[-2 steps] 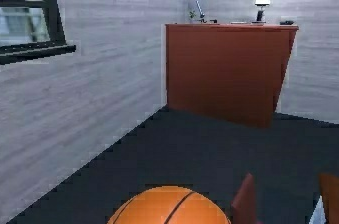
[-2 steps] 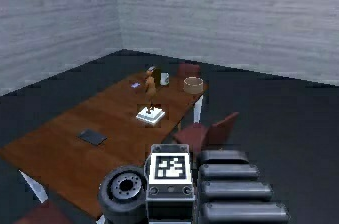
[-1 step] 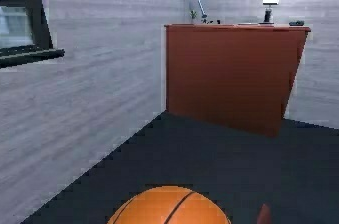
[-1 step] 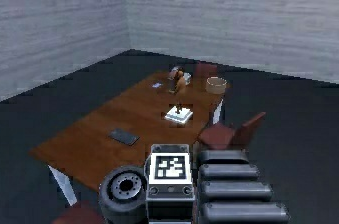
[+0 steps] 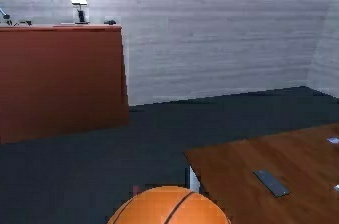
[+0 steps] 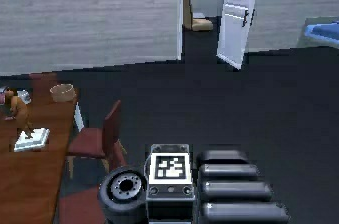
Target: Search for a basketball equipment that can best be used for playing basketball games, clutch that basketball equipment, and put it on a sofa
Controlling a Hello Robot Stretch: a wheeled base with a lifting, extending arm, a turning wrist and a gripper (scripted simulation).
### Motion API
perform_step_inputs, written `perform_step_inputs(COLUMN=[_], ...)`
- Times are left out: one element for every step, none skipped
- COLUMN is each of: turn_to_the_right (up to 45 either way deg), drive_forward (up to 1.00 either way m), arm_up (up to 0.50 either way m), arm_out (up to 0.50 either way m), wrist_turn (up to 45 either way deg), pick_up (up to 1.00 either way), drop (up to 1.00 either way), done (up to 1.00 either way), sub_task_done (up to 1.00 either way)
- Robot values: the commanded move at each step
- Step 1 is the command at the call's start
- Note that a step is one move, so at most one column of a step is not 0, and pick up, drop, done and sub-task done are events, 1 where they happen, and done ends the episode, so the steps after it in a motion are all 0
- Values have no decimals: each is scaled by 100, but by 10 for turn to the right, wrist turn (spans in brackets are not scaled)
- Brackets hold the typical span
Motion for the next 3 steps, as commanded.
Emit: perform_step_inputs(turn_to_the_right=[450, 450, 210], drive_forward=[0, 0, 0], arm_up=[0, 0, 0], arm_out=[0, 0, 0], wrist_turn=[0, 0, 0], pick_up=[0, 0, 0], drop=[0, 0, 0], done=[0, 0, 0], sub_task_done=[0, 0, 0])
